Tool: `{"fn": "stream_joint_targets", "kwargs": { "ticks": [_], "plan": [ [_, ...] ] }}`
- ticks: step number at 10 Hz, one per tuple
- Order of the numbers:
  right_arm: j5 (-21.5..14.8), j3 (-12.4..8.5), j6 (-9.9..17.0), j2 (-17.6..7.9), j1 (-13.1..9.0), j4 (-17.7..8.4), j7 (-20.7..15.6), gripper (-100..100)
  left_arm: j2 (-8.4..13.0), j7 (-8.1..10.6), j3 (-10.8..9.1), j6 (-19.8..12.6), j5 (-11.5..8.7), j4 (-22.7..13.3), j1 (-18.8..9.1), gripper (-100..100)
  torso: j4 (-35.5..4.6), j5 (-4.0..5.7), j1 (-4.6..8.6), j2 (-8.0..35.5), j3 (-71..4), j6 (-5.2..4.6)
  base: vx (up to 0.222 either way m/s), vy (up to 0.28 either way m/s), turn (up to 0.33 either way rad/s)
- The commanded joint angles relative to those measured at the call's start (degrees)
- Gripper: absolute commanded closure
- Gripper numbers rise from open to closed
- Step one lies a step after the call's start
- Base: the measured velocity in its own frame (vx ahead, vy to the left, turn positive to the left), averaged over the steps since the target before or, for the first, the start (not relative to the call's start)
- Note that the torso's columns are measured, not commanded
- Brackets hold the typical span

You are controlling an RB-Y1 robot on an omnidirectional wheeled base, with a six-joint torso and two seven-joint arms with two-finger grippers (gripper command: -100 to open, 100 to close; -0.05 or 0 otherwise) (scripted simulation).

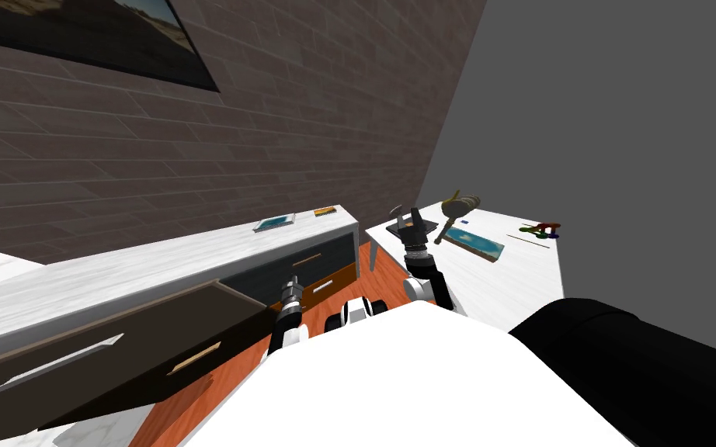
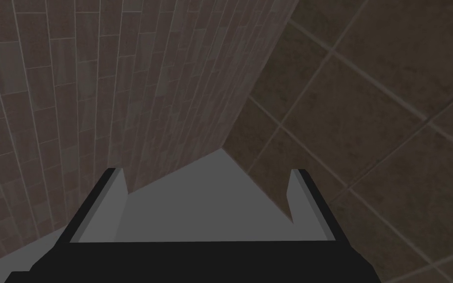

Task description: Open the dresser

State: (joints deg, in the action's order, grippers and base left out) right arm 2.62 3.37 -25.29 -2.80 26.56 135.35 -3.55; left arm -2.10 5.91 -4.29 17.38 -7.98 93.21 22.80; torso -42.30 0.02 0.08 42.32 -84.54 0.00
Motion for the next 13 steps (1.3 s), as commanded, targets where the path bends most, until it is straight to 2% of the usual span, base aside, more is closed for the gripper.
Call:
{"fn": "stream_joint_targets", "kwargs": {
  "ticks": [1,4,8,10,13],
  "plan": [
    [0.0,0.0,0.0,-0.01,0.01,0.0,0.0,0,2.4,0.0,0.01,-0.07,0.0,0.03,0.04,-100,0.1,-0.04,-0.17,-0.37,-0.22,0.0,-0.018,-0.01,-0.002],
    [0.0,-0.01,-0.01,-0.01,0.03,0.01,0.0,0,6.93,-0.03,-0.02,-0.21,0.02,-0.05,-0.02,-100,0.06,-0.04,-0.14,-0.2,-0.14,0.01,0.016,0.002,0.0],
    [0.0,-0.01,-0.01,-0.01,0.03,0.01,0.0,0,11.3,-0.18,-0.18,-0.92,0.09,-0.54,-0.34,-100,0.01,-0.02,-0.07,-0.01,-0.01,0.0,0.029,0.004,-0.001],
    [0.0,-0.01,-0.01,-0.01,0.04,0.01,0.0,0,11.41,-0.37,-0.55,-2.01,0.09,0.07,-0.58,-100,0.07,-0.02,-0.07,-0.24,-0.15,0.0,0.125,0.003,-0.004],
    [0.0,-0.01,-0.01,-0.01,0.04,0.02,0.0,0,6.91,-0.43,-0.84,-2.52,0.01,1.46,-0.49,-100,0.02,-0.01,-0.06,0.0,-0.03,0.01,0.127,-0.003,-0.001]
  ]
}}
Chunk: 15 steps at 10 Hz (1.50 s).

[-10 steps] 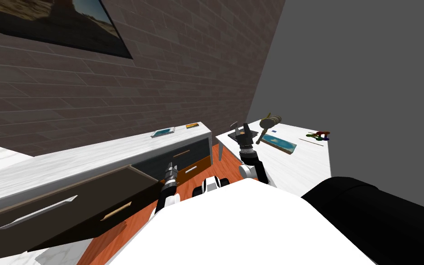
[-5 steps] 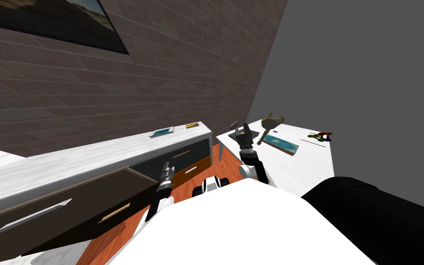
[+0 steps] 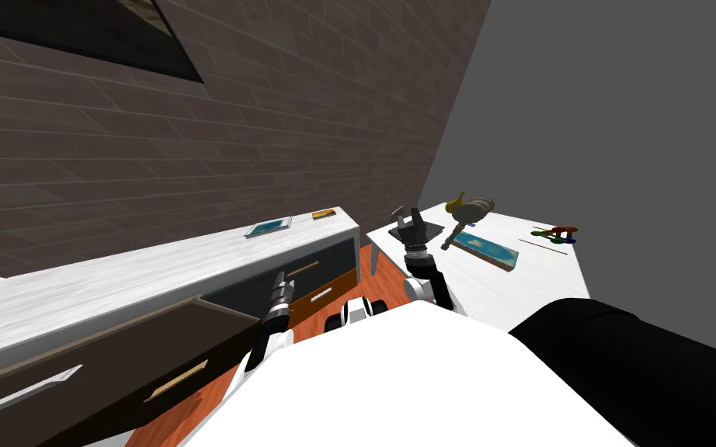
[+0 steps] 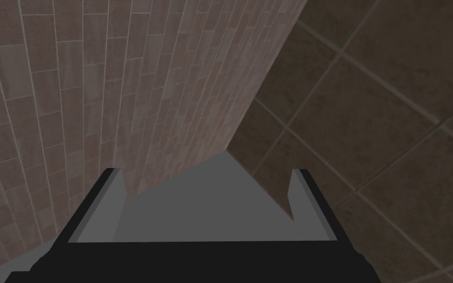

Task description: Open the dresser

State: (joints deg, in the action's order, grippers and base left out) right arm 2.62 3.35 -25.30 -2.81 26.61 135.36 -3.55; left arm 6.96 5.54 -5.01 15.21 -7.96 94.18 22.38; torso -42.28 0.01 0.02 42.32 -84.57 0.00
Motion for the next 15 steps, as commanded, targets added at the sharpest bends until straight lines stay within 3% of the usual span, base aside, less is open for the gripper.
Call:
{"fn": "stream_joint_targets", "kwargs": {
  "ticks": [1,5,8,9,15],
  "plan": [
    [0.0,0.0,0.0,0.0,-0.01,0.0,0.0,0,-3.53,-0.07,-0.14,-0.4,-0.02,0.59,-0.07,-100,-0.09,-0.02,-0.06,0.27,0.18,0.0,0.019,0.007,-0.002],
    [0.0,0.0,0.01,0.0,-0.02,-0.01,0.0,0,-9.22,-0.08,-0.18,-0.49,-0.03,0.8,-0.06,-100,0.0,0.0,0.01,-0.05,-0.01,0.0,0.0,0.001,0.0],
    [0.0,0.0,0.0,0.0,-0.01,-0.01,0.0,0,-8.65,-0.11,-0.28,-0.9,-0.06,1.38,0.08,-100,0.06,-0.02,-0.08,-0.32,-0.16,0.0,0.053,0.007,-0.007],
    [0.0,0.0,0.0,0.0,-0.01,0.0,0.0,0,-8.64,-0.1,-0.3,-1.05,-0.07,1.47,0.06,100,0.04,-0.02,-0.04,-0.13,-0.09,0.0,0.009,0.002,0.001],
    [0.0,0.01,0.01,0.01,-0.04,-0.01,0.0,0,-8.6,-0.01,0.45,-1.91,-0.09,3.57,2.17,100,-0.36,0.26,0.25,0.39,0.18,0.04,-0.145,-0.053,0.005]
  ]
}}
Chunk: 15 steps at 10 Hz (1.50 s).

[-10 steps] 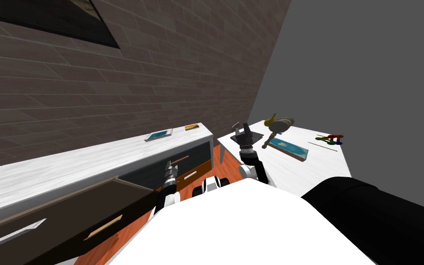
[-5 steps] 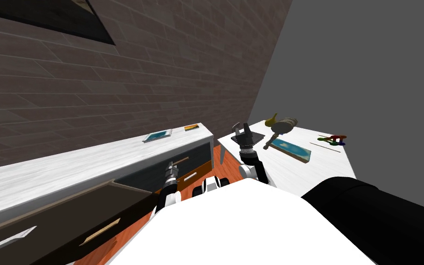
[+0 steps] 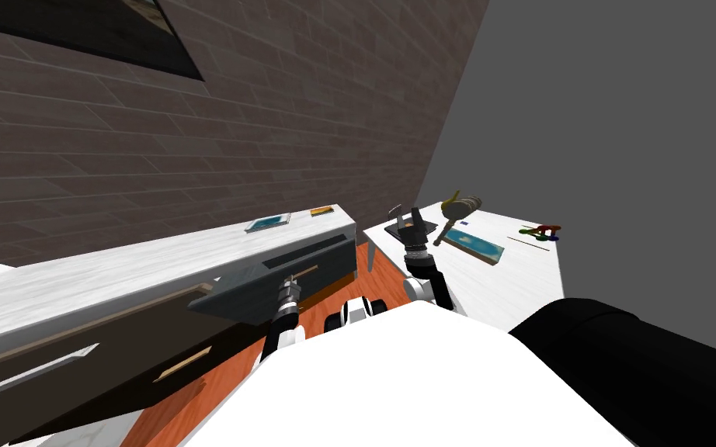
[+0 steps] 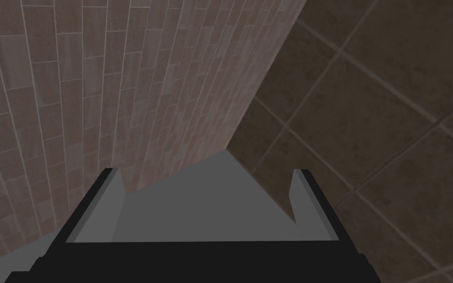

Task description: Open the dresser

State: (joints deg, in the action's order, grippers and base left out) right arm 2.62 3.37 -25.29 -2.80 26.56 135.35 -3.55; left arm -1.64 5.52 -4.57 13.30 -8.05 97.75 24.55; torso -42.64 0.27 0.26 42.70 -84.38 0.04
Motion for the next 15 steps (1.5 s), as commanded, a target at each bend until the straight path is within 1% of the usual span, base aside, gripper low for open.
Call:
{"fn": "stream_joint_targets", "kwargs": {
  "ticks": [1,4,5,6,10,13,15],
  "plan": [
    [0.0,0.0,0.0,-0.01,0.01,0.0,0.0,0,0.04,0.1,0.31,0.17,-0.02,0.42,0.74,100,0.06,-0.02,-0.15,-0.37,-0.2,-0.02,-0.125,-0.036,0.003],
    [0.0,0.0,0.0,0.0,0.0,0.0,0.0,0,0.14,0.26,0.85,0.98,-0.06,1.69,1.72,100,0.1,-0.1,-0.04,-0.06,-0.01,-0.06,-0.19,-0.06,0.009],
    [0.0,0.0,0.0,0.0,0.0,0.0,0.0,0,-0.04,0.07,0.7,0.4,0.04,0.96,1.7,100,0.03,-0.05,-0.02,-0.06,-0.02,-0.07,-0.088,-0.026,-0.001],
    [0.0,0.0,0.0,-0.01,0.01,0.0,0.0,0,-0.11,0.1,0.79,-0.71,-0.04,2.42,2.71,-100,0.09,-0.04,-0.12,-0.4,-0.21,-0.04,-0.013,-0.006,-0.012],
    [0.0,-0.01,-0.01,-0.01,0.03,0.01,0.0,0,-0.21,0.34,0.89,-4.51,-0.42,9.05,5.87,-100,0.37,-0.27,-0.29,-0.51,-0.25,-0.04,0.021,-0.001,-0.021],
    [0.0,-0.01,-0.01,-0.01,0.03,0.01,0.0,0,-0.28,0.52,0.97,-7.35,-0.71,14.02,8.24,-100,0.32,-0.25,-0.25,-0.36,-0.15,-0.04,0.018,-0.004,-0.021],
    [0.0,-0.01,-0.01,-0.01,0.03,0.01,0.0,0,-0.33,0.64,1.01,-9.25,-0.91,17.33,9.82,-100,0.08,-0.02,-0.09,-0.12,-0.1,0.03,0.016,-0.007,-0.022]
  ]
}}
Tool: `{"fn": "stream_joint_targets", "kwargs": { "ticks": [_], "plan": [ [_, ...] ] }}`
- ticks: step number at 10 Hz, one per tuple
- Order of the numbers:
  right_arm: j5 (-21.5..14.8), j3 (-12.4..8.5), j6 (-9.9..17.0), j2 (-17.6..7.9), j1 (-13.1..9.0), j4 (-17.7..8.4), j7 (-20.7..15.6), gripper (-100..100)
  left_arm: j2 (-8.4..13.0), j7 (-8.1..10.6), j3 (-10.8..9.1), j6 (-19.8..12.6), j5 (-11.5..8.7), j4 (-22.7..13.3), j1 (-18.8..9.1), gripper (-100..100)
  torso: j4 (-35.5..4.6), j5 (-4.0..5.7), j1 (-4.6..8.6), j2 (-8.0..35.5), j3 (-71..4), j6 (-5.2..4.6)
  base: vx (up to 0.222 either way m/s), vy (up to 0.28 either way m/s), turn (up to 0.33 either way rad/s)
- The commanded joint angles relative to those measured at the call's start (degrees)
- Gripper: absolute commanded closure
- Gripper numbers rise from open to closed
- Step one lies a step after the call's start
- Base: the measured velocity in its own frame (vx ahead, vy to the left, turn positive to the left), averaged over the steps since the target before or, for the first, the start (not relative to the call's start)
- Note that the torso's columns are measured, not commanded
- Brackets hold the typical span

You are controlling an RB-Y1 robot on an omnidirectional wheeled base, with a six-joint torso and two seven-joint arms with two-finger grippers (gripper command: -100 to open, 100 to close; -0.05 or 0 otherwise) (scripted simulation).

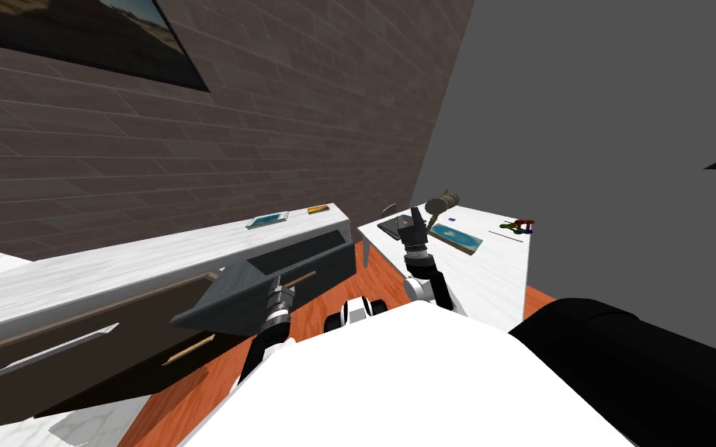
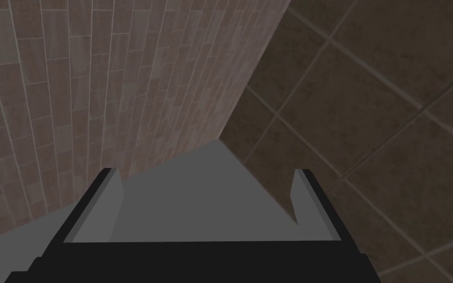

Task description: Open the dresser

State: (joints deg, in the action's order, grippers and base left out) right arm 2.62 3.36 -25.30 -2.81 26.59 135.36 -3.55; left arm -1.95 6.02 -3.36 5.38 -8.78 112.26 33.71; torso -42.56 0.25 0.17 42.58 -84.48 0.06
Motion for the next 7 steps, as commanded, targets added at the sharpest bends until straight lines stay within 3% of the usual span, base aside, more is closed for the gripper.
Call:
{"fn": "stream_joint_targets", "kwargs": {
  "ticks": [1,2,7],
  "plan": [
    [0.0,0.0,0.0,0.0,0.0,0.0,0.0,0,-0.06,-0.01,0.05,-0.83,-0.03,1.26,0.81,-100,-0.11,0.1,0.06,0.12,-0.01,0.0,0.014,-0.002,0.001],
    [0.0,0.0,0.0,0.0,0.0,0.0,0.0,0,-0.1,-0.03,0.05,-1.02,-0.03,1.29,0.92,0,0.0,0.03,0.05,0.09,0.01,-0.05,0.006,-0.001,0.001],
    [0.0,0.0,0.0,0.0,0.0,0.0,0.0,0,-0.19,-0.05,0.05,-1.14,-0.02,0.77,1.13,0,0.23,-0.16,-0.11,-0.26,-0.13,-0.08,0.0,0.0,0.0]
  ]
}}
